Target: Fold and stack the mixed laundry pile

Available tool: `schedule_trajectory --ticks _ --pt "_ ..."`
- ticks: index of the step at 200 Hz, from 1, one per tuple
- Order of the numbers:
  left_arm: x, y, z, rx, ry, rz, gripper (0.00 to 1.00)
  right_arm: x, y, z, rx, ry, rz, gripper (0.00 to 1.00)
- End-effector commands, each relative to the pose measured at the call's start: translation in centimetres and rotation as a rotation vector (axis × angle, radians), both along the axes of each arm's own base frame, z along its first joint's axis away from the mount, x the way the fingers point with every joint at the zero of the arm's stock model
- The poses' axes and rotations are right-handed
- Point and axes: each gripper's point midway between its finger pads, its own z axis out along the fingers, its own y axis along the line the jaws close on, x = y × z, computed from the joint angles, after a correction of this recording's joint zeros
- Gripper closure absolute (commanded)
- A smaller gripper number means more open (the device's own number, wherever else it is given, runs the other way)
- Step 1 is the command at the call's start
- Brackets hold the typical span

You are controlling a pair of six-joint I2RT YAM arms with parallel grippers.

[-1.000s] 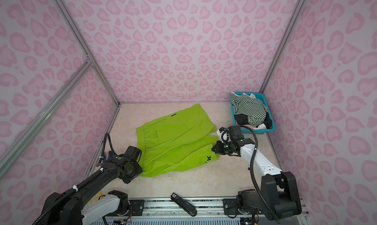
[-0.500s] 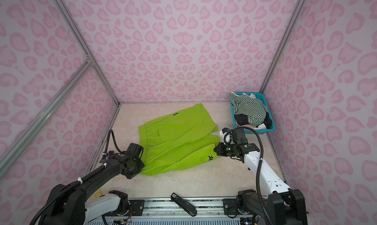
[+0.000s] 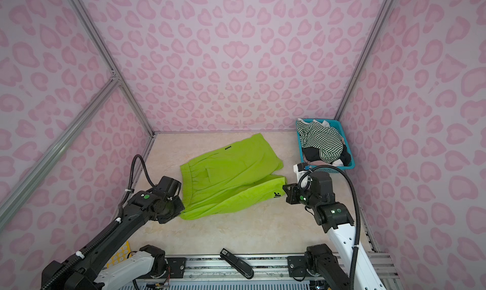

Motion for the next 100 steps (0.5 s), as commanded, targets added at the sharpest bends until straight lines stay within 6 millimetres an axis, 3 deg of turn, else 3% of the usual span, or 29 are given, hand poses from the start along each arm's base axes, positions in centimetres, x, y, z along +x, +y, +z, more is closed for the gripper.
schedule_trajectory --ticks 1,33,59,77,100 --pt "-3.3 0.1 0.8 0.028 0.100 -0.034 0.98 -0.4 -1.0 1.3 -0.026 -0.065 -0.040 1.00" --pt "-7.6 -1.2 3.2 -0.031 0.158 -0.133 0.98 -2.1 -2.7 5.4 -0.064 -0.213 -0.097 1.00" --pt "-10.1 -0.1 5.2 -0.025 0.169 -0.158 0.98 -3.0 -3.7 8.0 -0.095 -0.296 -0.128 1.00" --pt "-9.6 -0.3 6.2 -0.039 0.127 -0.169 0.98 -2.6 -3.8 9.2 -0.102 -0.318 -0.132 1.00" --pt "-6.2 -1.5 6.8 -0.043 0.018 -0.158 0.98 -0.1 -3.1 10.1 -0.096 -0.333 -0.124 1.00"
